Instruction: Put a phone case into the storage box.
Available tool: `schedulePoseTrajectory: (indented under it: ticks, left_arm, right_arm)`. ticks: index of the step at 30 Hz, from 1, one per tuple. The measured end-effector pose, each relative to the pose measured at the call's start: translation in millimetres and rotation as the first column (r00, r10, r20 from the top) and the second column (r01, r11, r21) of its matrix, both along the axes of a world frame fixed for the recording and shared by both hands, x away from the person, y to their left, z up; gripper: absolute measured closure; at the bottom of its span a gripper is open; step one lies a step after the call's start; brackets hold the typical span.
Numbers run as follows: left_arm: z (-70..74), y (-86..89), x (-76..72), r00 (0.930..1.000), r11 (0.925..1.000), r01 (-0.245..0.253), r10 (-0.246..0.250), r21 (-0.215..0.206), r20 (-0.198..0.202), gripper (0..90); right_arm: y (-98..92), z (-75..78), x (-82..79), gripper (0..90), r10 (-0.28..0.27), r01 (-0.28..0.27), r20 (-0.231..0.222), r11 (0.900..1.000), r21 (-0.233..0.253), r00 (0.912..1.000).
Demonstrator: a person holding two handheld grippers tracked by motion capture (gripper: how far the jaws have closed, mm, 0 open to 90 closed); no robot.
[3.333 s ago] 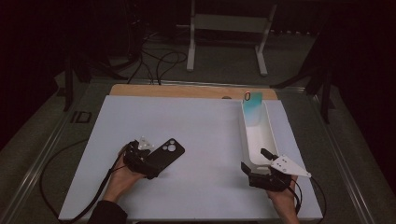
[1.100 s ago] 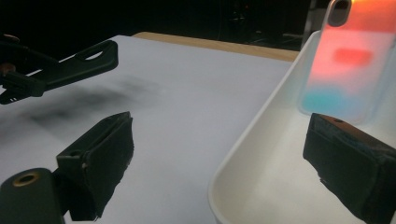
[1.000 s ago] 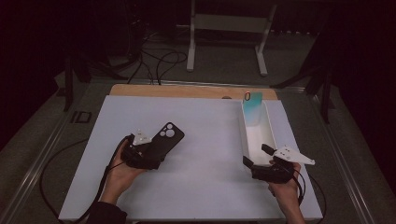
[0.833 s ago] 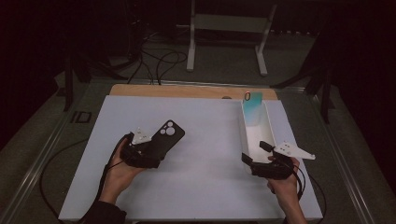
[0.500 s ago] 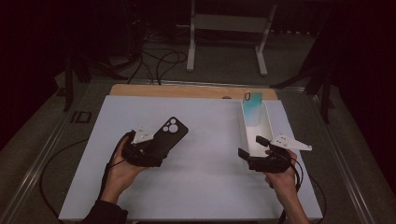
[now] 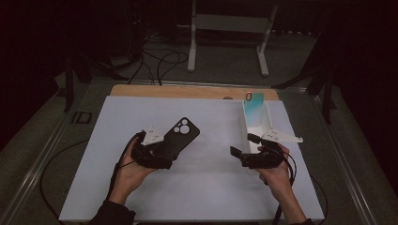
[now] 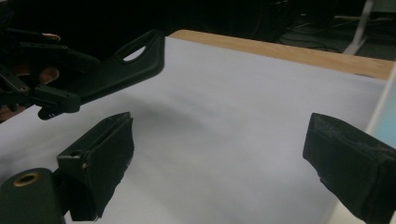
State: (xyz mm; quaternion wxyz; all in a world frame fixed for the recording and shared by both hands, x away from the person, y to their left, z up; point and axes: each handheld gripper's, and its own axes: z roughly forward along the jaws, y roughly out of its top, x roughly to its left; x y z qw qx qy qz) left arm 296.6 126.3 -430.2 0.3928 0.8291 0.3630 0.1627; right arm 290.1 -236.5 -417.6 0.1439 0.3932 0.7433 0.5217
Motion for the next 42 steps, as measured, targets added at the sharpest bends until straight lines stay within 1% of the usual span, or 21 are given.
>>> schedulePoseTrajectory:
  ticks: [2,4,5,6,9,10,11,12,18,20,22,23,24,27,30,31,34,37,39,41,42]
  left_arm:
    - [2.3,-4.3,-1.7,0.9999,0.9999,0.010,-0.010,-0.006,0.008,16.1]
    - [2.3,-4.3,-1.7,0.9999,0.9999,0.010,-0.010,-0.006,0.008,16.0]
    - [3.9,-7.5,-2.8,0.9997,0.9996,0.021,-0.020,-0.018,0.009,16.0]
    - [4.6,-9.1,-3.3,0.9996,0.9996,0.025,-0.024,-0.017,0.014,16.1]
    - [5.7,-13.1,-4.1,0.9992,0.9992,0.034,-0.034,-0.019,0.019,16.0]
    - [6.9,-19.0,-5.2,0.9985,0.9985,0.050,-0.049,-0.022,0.025,16.0]
    - [6.9,-19.0,-5.2,0.9985,0.9985,0.050,-0.049,-0.022,0.025,16.0]
    - [7.3,-21.5,-5.7,0.9980,0.9981,0.057,-0.056,-0.024,0.028,16.0]
    - [10.2,-37.0,-9.5,0.9944,0.9948,0.097,-0.095,-0.031,0.045,15.9]
    - [11.1,-42.5,-11.0,0.9925,0.9932,0.112,-0.110,-0.032,0.053,15.7]
    - [11.1,-42.5,-11.0,0.9925,0.9932,0.112,-0.110,-0.032,0.053,15.7]
    - [11.7,-45.8,-12.1,0.9912,0.9922,0.120,-0.118,-0.033,0.060,15.7]
    - [12.1,-48.1,-13.1,0.9906,0.9917,0.123,-0.120,-0.038,0.066,15.7]
    - [12.5,-50.4,-14.8,0.9891,0.9896,0.133,-0.129,-0.056,0.072,15.7]
    - [13.7,-52.0,-16.7,0.9874,0.9880,0.140,-0.134,-0.066,0.084,15.6]
    - [14.2,-52.2,-16.8,0.9870,0.9873,0.142,-0.136,-0.071,0.086,15.6]
    - [15.1,-53.8,-16.8,0.9865,0.9858,0.145,-0.137,-0.085,0.089,15.6]
    - [14.8,-58.4,-17.7,0.9856,0.9863,0.148,-0.141,-0.072,0.093,15.5]
    - [14.2,-60.4,-17.6,0.9854,0.9861,0.149,-0.142,-0.073,0.093,15.5]
    - [13.1,-62.8,-17.9,0.9854,0.9868,0.149,-0.143,-0.063,0.092,15.5]
    - [12.4,-63.8,-18.2,0.9852,0.9867,0.152,-0.146,-0.059,0.090,15.5]
  right_arm:
    - [3.6,0.9,2.0,8.8,0.012,-0.012,-0.004,1.000,0.005,0.9999]
    - [5.7,1.5,2.9,8.8,0.016,-0.016,-0.008,1.000,0.011,0.9998]
    - [5.7,1.5,2.9,8.7,0.016,-0.016,-0.008,1.000,0.011,0.9998]
    - [10.8,2.8,4.7,8.8,0.029,-0.029,-0.011,0.999,0.015,0.9995]
    - [15.7,4.3,5.9,8.8,0.040,-0.040,-0.012,0.999,0.018,0.9991]
    - [22.1,6.8,7.5,10.4,0.057,-0.057,-0.015,0.998,0.028,0.9983]
    - [22.1,6.8,7.5,10.4,0.057,-0.057,-0.015,0.998,0.028,0.9983]
    - [26.2,8.3,8.8,10.5,0.067,-0.066,-0.019,0.997,0.039,0.9976]
    - [36.3,10.6,11.5,12.9,0.093,-0.091,-0.027,0.995,0.046,0.9953]
    - [42.9,11.3,13.0,14.4,0.109,-0.107,-0.043,0.993,0.056,0.9931]
    - [44.1,11.3,13.5,14.4,0.113,-0.110,-0.047,0.992,0.059,0.9925]
    - [47.9,11.3,14.2,16.1,0.127,-0.123,-0.061,0.990,0.071,0.9900]
    - [49.6,11.1,14.5,16.9,0.131,-0.126,-0.066,0.989,0.070,0.9892]
    - [53.6,10.1,15.0,22.3,0.143,-0.136,-0.079,0.987,0.081,0.9866]
    - [56.3,7.5,17.1,26.8,0.156,-0.145,-0.106,0.984,0.099,0.9822]
    - [57.1,6.7,17.9,29.6,0.157,-0.145,-0.113,0.984,0.106,0.9811]
    - [59.6,4.8,19.6,37.4,0.184,-0.164,-0.136,0.976,0.144,0.9735]
    - [63.5,4.2,19.7,46.8,0.214,-0.189,-0.142,0.967,0.169,0.9665]
    - [66.1,4.1,19.1,57.0,0.233,-0.206,-0.141,0.962,0.180,0.9622]
    - [68.1,3.7,18.1,66.4,0.258,-0.227,-0.139,0.952,0.205,0.9560]
    - [69.3,3.8,17.5,69.9,0.260,-0.230,-0.134,0.951,0.207,0.9562]
